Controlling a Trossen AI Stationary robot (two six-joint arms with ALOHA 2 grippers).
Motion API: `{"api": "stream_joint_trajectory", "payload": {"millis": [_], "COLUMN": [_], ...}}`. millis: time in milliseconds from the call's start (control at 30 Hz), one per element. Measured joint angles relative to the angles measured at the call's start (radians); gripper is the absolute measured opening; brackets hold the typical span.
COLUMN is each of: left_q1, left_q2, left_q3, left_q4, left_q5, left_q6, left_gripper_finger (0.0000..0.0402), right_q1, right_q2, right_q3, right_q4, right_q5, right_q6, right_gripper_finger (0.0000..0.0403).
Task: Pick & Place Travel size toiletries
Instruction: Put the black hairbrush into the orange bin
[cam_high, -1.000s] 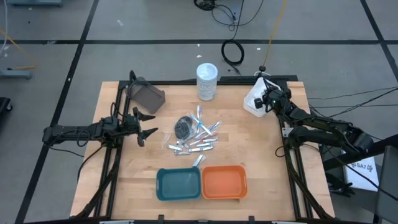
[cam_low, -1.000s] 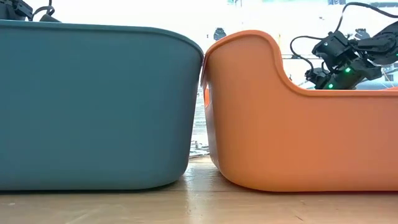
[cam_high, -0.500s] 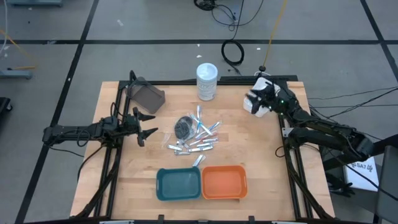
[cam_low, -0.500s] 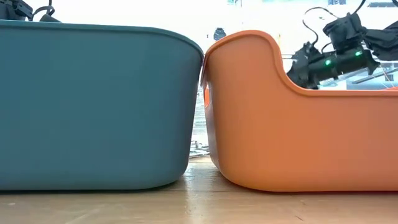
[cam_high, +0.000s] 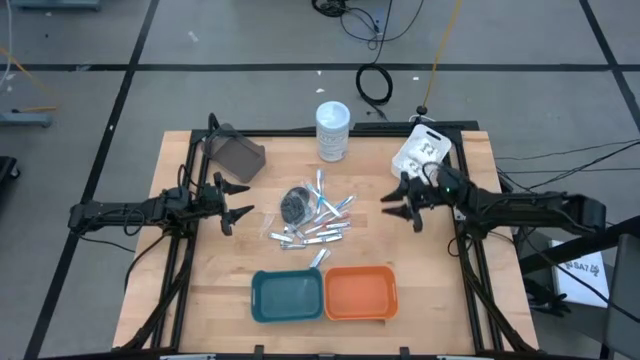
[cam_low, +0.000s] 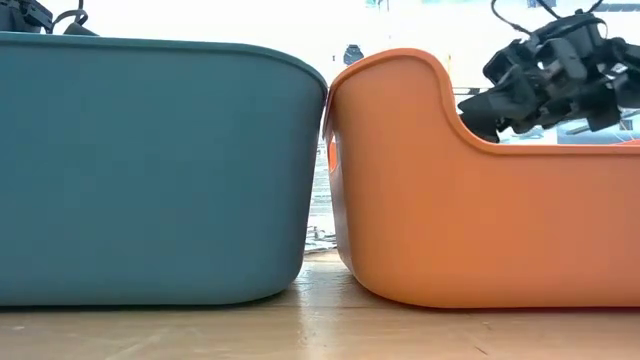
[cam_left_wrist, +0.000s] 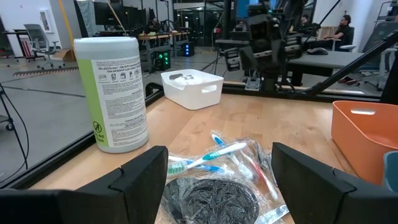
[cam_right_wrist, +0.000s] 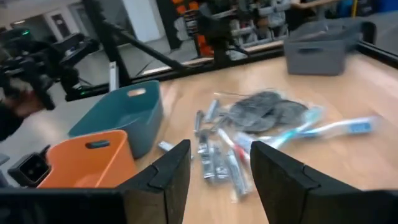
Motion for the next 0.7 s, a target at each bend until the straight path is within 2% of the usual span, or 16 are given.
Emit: {"api": "stream_joint_trajectory", "payload": {"millis": [100, 400, 567, 633, 700], "left_q1": [0.000, 0.000, -0.001, -0.001, 0.000], "left_q2": [0.000, 0.000, 0.000, 0.000, 0.000], "left_q3": [0.000, -0.001, -0.001, -0.001, -0.001], "left_q4": [0.000, 0.050, 0.059, 0.063, 0.062], "left_q5": [0.000, 0.000, 0.036, -0.031, -0.110], "left_q6": [0.000, -0.001, -0.131, -0.143, -0.240], "left_gripper_finger": [0.0280, 0.0280, 0.0280, 0.0280, 0.0280], "right_q1": [0.066, 0.111, 0.111, 0.110, 0.110], "right_q2": [0.000, 0.000, 0.000, 0.000, 0.000], "right_q3": [-0.034, -0.068, -0.068, -0.068, -0.068], "right_q4": [0.087, 0.142, 0.148, 0.154, 0.157], "right_q5": [0.053, 0.052, 0.053, 0.056, 0.086], "right_q6": [-0.006, 0.024, 0.026, 0.017, -0.009], "right_gripper_finger": [0.0155, 0.0155, 0.0153, 0.0152, 0.0151]}}
